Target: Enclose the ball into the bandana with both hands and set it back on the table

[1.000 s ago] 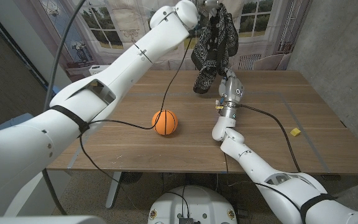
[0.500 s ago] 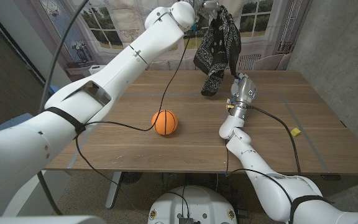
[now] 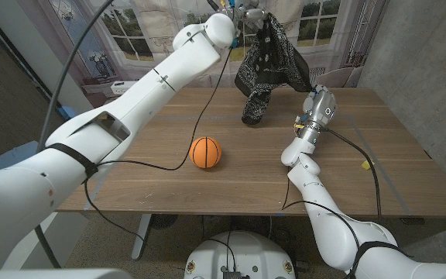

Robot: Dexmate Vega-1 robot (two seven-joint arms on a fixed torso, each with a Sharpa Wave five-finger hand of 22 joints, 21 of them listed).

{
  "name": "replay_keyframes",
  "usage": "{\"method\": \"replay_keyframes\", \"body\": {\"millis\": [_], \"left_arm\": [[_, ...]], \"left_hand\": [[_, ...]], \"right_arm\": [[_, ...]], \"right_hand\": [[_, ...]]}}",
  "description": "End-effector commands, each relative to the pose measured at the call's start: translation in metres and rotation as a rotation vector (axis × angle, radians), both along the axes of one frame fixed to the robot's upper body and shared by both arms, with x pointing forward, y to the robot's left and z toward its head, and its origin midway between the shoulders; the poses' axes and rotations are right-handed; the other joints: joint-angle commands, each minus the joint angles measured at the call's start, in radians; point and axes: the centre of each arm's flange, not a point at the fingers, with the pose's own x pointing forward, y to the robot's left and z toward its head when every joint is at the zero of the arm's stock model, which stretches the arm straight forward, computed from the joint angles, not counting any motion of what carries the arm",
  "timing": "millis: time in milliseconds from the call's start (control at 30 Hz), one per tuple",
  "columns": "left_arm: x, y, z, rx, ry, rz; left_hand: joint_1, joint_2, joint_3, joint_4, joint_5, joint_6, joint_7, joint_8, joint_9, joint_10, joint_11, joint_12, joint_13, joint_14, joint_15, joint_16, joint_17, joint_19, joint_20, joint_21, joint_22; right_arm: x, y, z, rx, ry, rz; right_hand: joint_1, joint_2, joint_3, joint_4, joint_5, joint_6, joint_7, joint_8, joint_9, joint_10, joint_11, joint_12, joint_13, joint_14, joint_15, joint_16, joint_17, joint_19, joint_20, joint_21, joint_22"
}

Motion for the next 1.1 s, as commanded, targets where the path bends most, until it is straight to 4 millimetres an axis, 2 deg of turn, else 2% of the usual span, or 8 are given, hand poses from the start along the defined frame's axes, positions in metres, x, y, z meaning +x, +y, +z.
{"method": "replay_keyframes", "body": {"millis": [33, 400, 533, 600, 667, 733, 800, 1100], "left_arm": [[0.002, 0.023, -0.036, -0.009, -0.116, 0.011], [0.011, 0.045, -0.079, -0.085, -0.176, -0.026], [0.01, 0.054, -0.086, -0.096, -0.246, 0.021], [0.01, 0.058, -0.088, -0.12, -0.254, 0.026], [0.012, 0.063, -0.088, -0.13, -0.272, 0.026], [0.013, 0.068, -0.09, -0.162, -0.285, 0.029], [0.014, 0.072, -0.09, -0.172, -0.311, 0.038], [0.016, 0.091, -0.106, -0.244, -0.407, 0.099]], "left_hand": [[-0.004, 0.006, 0.003, 0.004, 0.009, 0.061, 0.041, 0.005, 0.115, -0.005, -0.012, -0.001, 0.0, -0.006, -0.035, -0.005, 0.004, -0.011, -0.001, 0.005, 0.001], [-0.012, 0.004, 0.004, 0.007, 0.012, 0.062, 0.033, 0.002, 0.11, -0.011, -0.023, -0.004, -0.001, -0.014, -0.036, -0.011, 0.003, -0.019, -0.006, 0.01, 0.0], [-0.014, 0.002, 0.005, 0.007, 0.013, 0.065, 0.028, 0.002, 0.107, -0.012, -0.023, -0.003, 0.002, -0.015, -0.036, -0.012, 0.002, -0.021, -0.007, 0.012, 0.0], [-0.014, 0.002, 0.006, 0.007, 0.014, 0.064, 0.027, 0.002, 0.107, -0.012, -0.024, -0.005, -0.001, -0.016, -0.037, -0.013, 0.001, -0.023, -0.008, 0.012, 0.0], [-0.015, 0.0, 0.006, 0.006, 0.014, 0.066, 0.026, 0.002, 0.106, -0.01, -0.024, -0.006, -0.003, -0.016, -0.037, -0.013, 0.001, -0.024, -0.009, 0.013, -0.001], [-0.016, 0.001, 0.006, 0.007, 0.015, 0.065, 0.026, 0.001, 0.106, -0.012, -0.026, -0.006, -0.001, -0.017, -0.037, -0.014, 0.0, -0.025, -0.01, 0.014, -0.001], [-0.016, 0.001, 0.007, 0.006, 0.015, 0.067, 0.025, 0.002, 0.105, -0.01, -0.029, -0.007, -0.004, -0.016, -0.038, -0.013, 0.001, -0.026, -0.011, 0.015, -0.001], [-0.015, -0.001, 0.008, 0.003, 0.017, 0.07, 0.023, 0.002, 0.102, -0.006, -0.034, -0.007, -0.005, -0.014, -0.04, -0.012, 0.002, -0.027, -0.012, 0.019, -0.002]], "right_arm": [[-0.025, -0.049, 0.042, 0.006, -0.068, -0.183], [-0.082, -0.09, 0.089, -0.062, -0.19, -0.363], [-0.107, -0.104, 0.105, -0.089, -0.216, -0.444], [-0.118, -0.109, 0.114, -0.094, -0.214, -0.406], [-0.127, -0.11, 0.124, -0.119, -0.231, -0.471], [-0.136, -0.111, 0.134, -0.131, -0.226, -0.424], [-0.141, -0.106, 0.142, -0.173, -0.252, -0.521], [-0.167, -0.091, 0.179, -0.232, -0.258, -0.468]], "right_hand": [[-0.001, 0.001, 0.001, 0.011, 0.012, -0.002, -0.009, 0.012, 0.031, 0.119, -0.079, 0.238, 0.218, -0.018, -0.056, 0.013, 0.039, -0.02, -0.014, 0.019, 0.002], [-0.002, 0.0, 0.004, 0.019, 0.023, -0.002, -0.014, 0.028, 0.076, 0.109, -0.086, 0.267, 0.272, -0.046, -0.056, 0.013, 0.094, -0.047, -0.02, 0.042, -0.002], [-0.003, 0.001, 0.006, 0.023, 0.027, -0.004, -0.017, 0.033, 0.091, 0.103, -0.087, 0.275, 0.29, -0.053, -0.057, 0.014, 0.113, -0.053, -0.022, 0.052, -0.004], [-0.003, 0.001, 0.006, 0.025, 0.029, -0.004, -0.017, 0.035, 0.098, 0.103, -0.089, 0.277, 0.295, -0.054, -0.057, 0.015, 0.122, -0.055, -0.021, 0.056, -0.006], [-0.005, -0.001, 0.006, 0.027, 0.03, -0.004, -0.02, 0.038, 0.105, 0.102, -0.09, 0.278, 0.298, -0.057, -0.057, 0.014, 0.132, -0.061, -0.023, 0.06, -0.008], [-0.006, -0.001, 0.006, 0.028, 0.031, -0.004, -0.021, 0.039, 0.11, 0.104, -0.093, 0.277, 0.296, -0.059, -0.057, 0.014, 0.138, -0.063, -0.023, 0.063, -0.009], [-0.007, -0.001, 0.007, 0.03, 0.033, -0.004, -0.022, 0.041, 0.115, 0.102, -0.092, 0.277, 0.298, -0.061, -0.057, 0.013, 0.144, -0.067, -0.024, 0.066, -0.01], [-0.012, -0.004, 0.006, 0.036, 0.037, -0.004, -0.026, 0.044, 0.131, 0.109, -0.098, 0.275, 0.292, -0.064, -0.057, 0.012, 0.169, -0.073, -0.025, 0.079, -0.017]]}}
